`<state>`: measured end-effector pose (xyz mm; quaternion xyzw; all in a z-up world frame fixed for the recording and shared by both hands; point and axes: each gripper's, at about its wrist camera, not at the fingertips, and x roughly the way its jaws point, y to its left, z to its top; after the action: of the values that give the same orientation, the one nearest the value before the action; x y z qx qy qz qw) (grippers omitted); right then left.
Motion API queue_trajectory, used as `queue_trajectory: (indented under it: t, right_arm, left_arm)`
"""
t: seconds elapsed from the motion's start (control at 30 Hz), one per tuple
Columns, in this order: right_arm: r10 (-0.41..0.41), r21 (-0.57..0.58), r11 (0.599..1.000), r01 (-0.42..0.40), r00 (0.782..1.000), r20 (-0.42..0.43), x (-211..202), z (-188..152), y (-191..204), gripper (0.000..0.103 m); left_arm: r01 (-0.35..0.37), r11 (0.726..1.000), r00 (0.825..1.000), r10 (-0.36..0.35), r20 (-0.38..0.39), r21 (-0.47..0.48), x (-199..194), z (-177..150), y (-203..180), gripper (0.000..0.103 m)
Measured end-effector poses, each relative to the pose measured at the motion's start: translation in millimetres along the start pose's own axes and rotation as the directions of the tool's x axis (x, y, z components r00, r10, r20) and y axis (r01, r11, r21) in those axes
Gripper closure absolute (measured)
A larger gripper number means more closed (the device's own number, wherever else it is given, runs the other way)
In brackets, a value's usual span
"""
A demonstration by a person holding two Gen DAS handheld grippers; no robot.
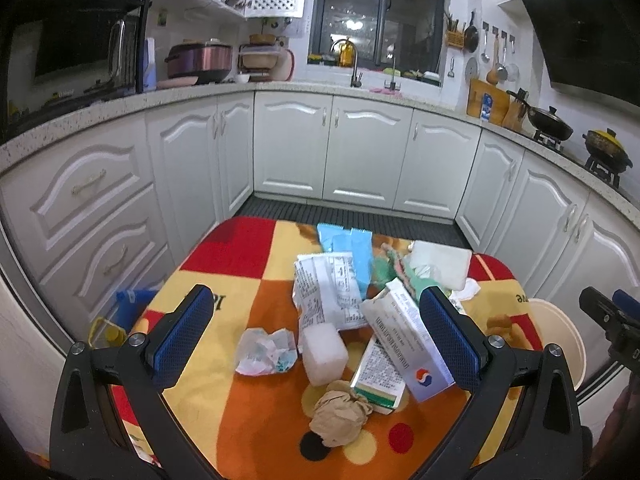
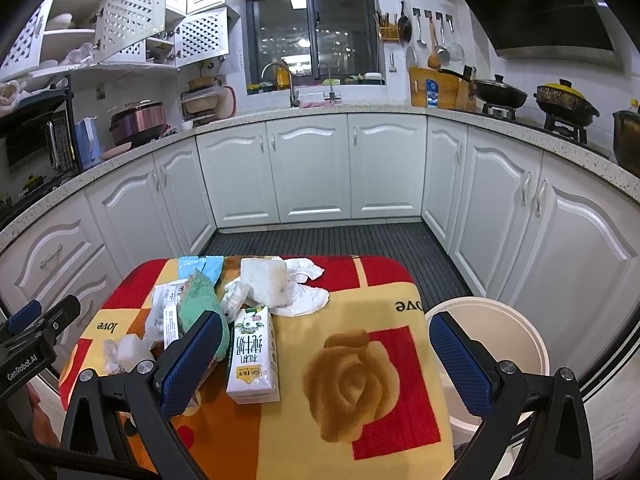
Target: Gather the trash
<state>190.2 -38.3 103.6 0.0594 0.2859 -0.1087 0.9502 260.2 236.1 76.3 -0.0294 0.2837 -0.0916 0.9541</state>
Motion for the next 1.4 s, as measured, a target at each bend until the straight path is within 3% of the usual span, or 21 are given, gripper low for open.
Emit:
queue_trajectory:
  t: [0.23, 0.47, 0.63, 0.77, 0.83, 0.9, 0.97, 1.0, 1.03, 1.07, 1.1, 1.13, 1.2, 1.27, 1.4]
  right_arm:
    - [0.025, -0.046, 0.999, -0.027, 0.999, -0.038, 11, -6, 5, 0.0]
    - [0.169, -0.012, 0.985, -0.172, 0.978, -0.121, 33, -14, 13, 0.002]
    - [0.266, -0.023, 0.962, -0.274, 0.948, -0.172, 65, -6, 26, 0.019]
    - [0.33, -0.031, 0.937, -0.348, 0.911, -0.246, 103, 2, 47, 0.039]
    - [0.353, -0.028, 0.926, -0.376, 0.891, -0.284, 121, 3, 56, 0.045]
    - [0.379, -0.03, 0.911, -0.41, 0.866, -0.327, 140, 2, 70, 0.045]
    - [0.383, -0.053, 0.903, -0.427, 0.853, -0.354, 153, 0, 83, 0.045]
    - [0.385, -0.06, 0.899, -0.434, 0.849, -0.362, 158, -1, 87, 0.046]
    - [0.394, -0.063, 0.893, -0.446, 0.841, -0.37, 161, -2, 90, 0.049]
    - [0.416, -0.055, 0.882, -0.468, 0.828, -0.376, 163, -2, 93, 0.063]
    - [0.432, -0.048, 0.875, -0.483, 0.82, -0.376, 163, -3, 96, 0.066]
    - [0.432, -0.055, 0.873, -0.484, 0.821, -0.373, 162, -2, 97, 0.067]
    - [0.45, -0.068, 0.861, -0.504, 0.817, -0.36, 153, -1, 97, 0.079]
    - [0.455, -0.064, 0.863, -0.501, 0.826, -0.333, 143, 3, 90, 0.079]
    - [0.478, -0.046, 0.863, -0.504, 0.842, -0.251, 112, 15, 69, 0.08]
  left_arm:
    - [0.031, 0.999, 0.994, -0.029, -0.106, 0.014, 12, -6, 16, 0.001]
    - [0.16, 0.984, 0.959, -0.136, -0.248, 0.082, 22, -33, 10, 0.001]
    - [0.172, 0.974, 0.948, -0.124, -0.293, 0.147, 36, -54, -2, 0.001]
    - [0.195, 0.973, 0.935, -0.147, -0.321, 0.122, 50, -60, -3, 0.002]
    - [0.198, 0.973, 0.926, -0.146, -0.349, 0.119, 59, -62, -4, 0.013]
    - [0.207, 0.972, 0.915, -0.152, -0.374, 0.111, 68, -63, -2, 0.021]
    - [0.228, 0.969, 0.902, -0.173, -0.395, 0.097, 73, -65, -2, 0.033]
    - [0.247, 0.965, 0.893, -0.193, -0.407, 0.085, 75, -65, -2, 0.045]
    - [0.269, 0.961, 0.883, -0.218, -0.415, 0.069, 75, -65, -1, 0.058]
    - [0.285, 0.957, 0.877, -0.237, -0.418, 0.056, 75, -65, -1, 0.063]
    - [0.297, 0.954, 0.873, -0.252, -0.419, 0.047, 73, -64, 0, 0.072]
    - [0.301, 0.953, 0.872, -0.254, -0.418, 0.048, 72, -62, -1, 0.075]
    - [0.298, 0.953, 0.877, -0.25, -0.411, 0.057, 66, -58, 0, 0.079]
    - [0.304, 0.951, 0.881, -0.258, -0.396, 0.057, 58, -52, 1, 0.08]
    - [0.287, 0.953, 0.909, -0.24, -0.34, 0.094, 38, -35, 3, 0.08]
